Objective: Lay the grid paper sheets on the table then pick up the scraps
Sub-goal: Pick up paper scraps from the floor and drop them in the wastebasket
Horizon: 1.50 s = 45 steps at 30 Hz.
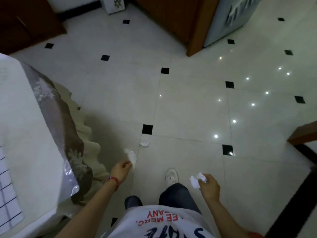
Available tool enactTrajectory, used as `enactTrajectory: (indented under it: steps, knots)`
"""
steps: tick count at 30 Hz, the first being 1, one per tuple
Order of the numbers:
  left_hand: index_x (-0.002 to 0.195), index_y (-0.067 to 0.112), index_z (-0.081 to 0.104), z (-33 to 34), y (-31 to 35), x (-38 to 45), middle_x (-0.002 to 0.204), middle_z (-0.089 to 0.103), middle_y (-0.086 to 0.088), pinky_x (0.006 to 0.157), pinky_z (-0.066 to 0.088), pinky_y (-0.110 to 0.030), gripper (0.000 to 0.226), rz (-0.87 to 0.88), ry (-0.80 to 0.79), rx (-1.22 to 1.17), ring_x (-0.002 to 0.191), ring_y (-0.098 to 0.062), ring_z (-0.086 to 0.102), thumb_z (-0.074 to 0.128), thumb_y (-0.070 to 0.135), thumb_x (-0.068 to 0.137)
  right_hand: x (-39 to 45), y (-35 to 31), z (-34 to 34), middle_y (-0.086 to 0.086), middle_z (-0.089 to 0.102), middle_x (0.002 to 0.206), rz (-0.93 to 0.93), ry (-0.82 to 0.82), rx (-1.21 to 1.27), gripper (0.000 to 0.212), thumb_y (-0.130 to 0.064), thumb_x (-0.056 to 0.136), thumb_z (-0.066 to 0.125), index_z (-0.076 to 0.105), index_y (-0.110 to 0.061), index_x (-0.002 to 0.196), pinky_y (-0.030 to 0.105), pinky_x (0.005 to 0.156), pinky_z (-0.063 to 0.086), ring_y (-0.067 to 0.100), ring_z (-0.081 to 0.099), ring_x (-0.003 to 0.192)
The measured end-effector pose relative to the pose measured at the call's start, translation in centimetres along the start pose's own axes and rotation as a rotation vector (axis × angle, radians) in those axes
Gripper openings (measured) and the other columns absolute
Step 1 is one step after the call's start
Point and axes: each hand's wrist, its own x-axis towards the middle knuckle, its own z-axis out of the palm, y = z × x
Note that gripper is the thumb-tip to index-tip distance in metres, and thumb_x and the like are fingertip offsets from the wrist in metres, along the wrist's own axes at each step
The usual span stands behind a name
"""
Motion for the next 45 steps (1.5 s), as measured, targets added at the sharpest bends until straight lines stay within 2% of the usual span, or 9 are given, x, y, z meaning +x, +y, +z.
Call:
enactTrajectory:
  steps: [4, 10, 13, 16, 21, 25, 34, 40, 45]
  knots:
    - [0.108, -0.001, 0.063, -0.3, 0.9, 2.1, 0.108, 0.065, -0.022, 0.094, 0.045, -0.040, 0.028, -0.148, 0.073, -0.101, 0.103, -0.037, 0.059, 0.051, 0.017, 0.091, 6.9, -8.2, -0.7, 0.011, 0.061, 0.090, -0.168, -0.163, -0.084, 0.012, -0.001, 0.088, 0.052, 0.059, -0.011, 0.090, 0.018, 0.060, 0.038, 0.023, 0.055, 0.084]
    - [0.095, 0.002, 0.064, -1.2, 3.1, 4.7, 0.095, 0.064, -0.019, 0.085, 0.046, -0.037, 0.018, -0.309, 0.165, -0.260, 0.091, -0.030, 0.058, 0.051, 0.014, 0.091, 15.9, -18.1, 2.8, 0.019, 0.064, 0.106, -0.255, -0.226, -0.227, 0.021, -0.001, 0.088, 0.053, 0.062, 0.004, 0.106, 0.025, 0.079, 0.038, 0.022, 0.054, 0.090]
    - [0.105, 0.000, 0.063, -1.7, 3.9, 6.6, 0.102, 0.063, -0.015, 0.084, 0.042, -0.031, 0.024, -0.352, 0.190, -0.352, 0.097, -0.027, 0.057, 0.050, 0.016, 0.092, 19.6, -22.4, 6.0, 0.022, 0.064, 0.111, -0.258, -0.227, -0.237, 0.023, -0.004, 0.088, 0.055, 0.062, 0.004, 0.108, 0.024, 0.080, 0.038, 0.033, 0.060, 0.099]
    - [0.097, 0.008, 0.066, -3.2, 4.9, 9.6, 0.095, 0.060, -0.008, 0.079, 0.038, -0.027, 0.022, -0.377, 0.153, -0.346, 0.095, -0.023, 0.055, 0.047, 0.019, 0.093, 21.8, -24.9, 8.6, 0.021, 0.066, 0.109, -0.238, -0.224, -0.312, 0.025, -0.008, 0.087, 0.057, 0.063, 0.004, 0.108, 0.024, 0.079, 0.038, 0.035, 0.061, 0.100]
    - [0.109, -0.003, 0.061, -6.2, 6.9, 15.8, 0.098, 0.060, -0.010, 0.086, 0.042, -0.031, 0.028, -0.399, 0.186, -0.412, 0.105, -0.032, 0.057, 0.047, 0.015, 0.093, 24.8, -28.2, 12.4, 0.020, 0.067, 0.106, -0.205, -0.301, -0.390, 0.023, -0.009, 0.087, 0.057, 0.064, 0.001, 0.106, 0.025, 0.081, 0.041, 0.030, 0.061, 0.091]
    - [0.111, -0.004, 0.060, -7.6, 8.7, 20.8, 0.115, 0.063, -0.023, 0.091, 0.043, -0.035, 0.029, -0.406, 0.197, -0.393, 0.109, -0.036, 0.057, 0.048, 0.014, 0.092, 27.0, -30.5, 15.0, 0.018, 0.066, 0.102, -0.224, -0.348, -0.483, 0.020, -0.010, 0.087, 0.057, 0.064, 0.002, 0.102, 0.024, 0.079, 0.039, 0.023, 0.056, 0.086]
    - [0.110, -0.002, 0.060, -3.6, 7.3, 31.5, 0.115, 0.062, -0.019, 0.079, 0.033, -0.017, 0.027, -0.538, 0.222, -0.469, 0.106, -0.028, 0.057, 0.050, 0.014, 0.092, 37.0, -30.9, 24.2, 0.023, 0.066, 0.103, -0.312, -0.581, -0.763, 0.021, -0.005, 0.088, 0.051, 0.062, 0.003, 0.104, 0.024, 0.072, 0.036, 0.031, 0.060, 0.091]
    - [0.122, 0.005, 0.053, 4.2, 3.3, 40.3, 0.122, 0.059, -0.020, 0.087, 0.037, -0.019, 0.033, -0.633, 0.163, -0.520, 0.113, -0.030, 0.054, 0.051, 0.017, 0.092, 44.7, -28.3, 32.1, 0.012, 0.063, 0.091, -0.437, -0.675, -0.847, 0.019, -0.007, 0.088, 0.054, 0.064, 0.000, 0.103, 0.014, 0.064, 0.032, 0.018, 0.053, 0.079]
    - [0.127, 0.007, 0.050, 11.0, -2.3, 49.3, 0.126, 0.055, -0.021, 0.097, 0.041, -0.030, 0.040, -0.659, 0.149, -0.510, 0.116, -0.032, 0.053, 0.056, 0.017, 0.088, 50.2, -20.9, 38.1, 0.007, 0.061, 0.085, -0.340, -0.668, -0.869, 0.021, -0.008, 0.085, 0.056, 0.063, -0.006, 0.105, 0.026, 0.068, 0.044, 0.025, 0.060, 0.076]
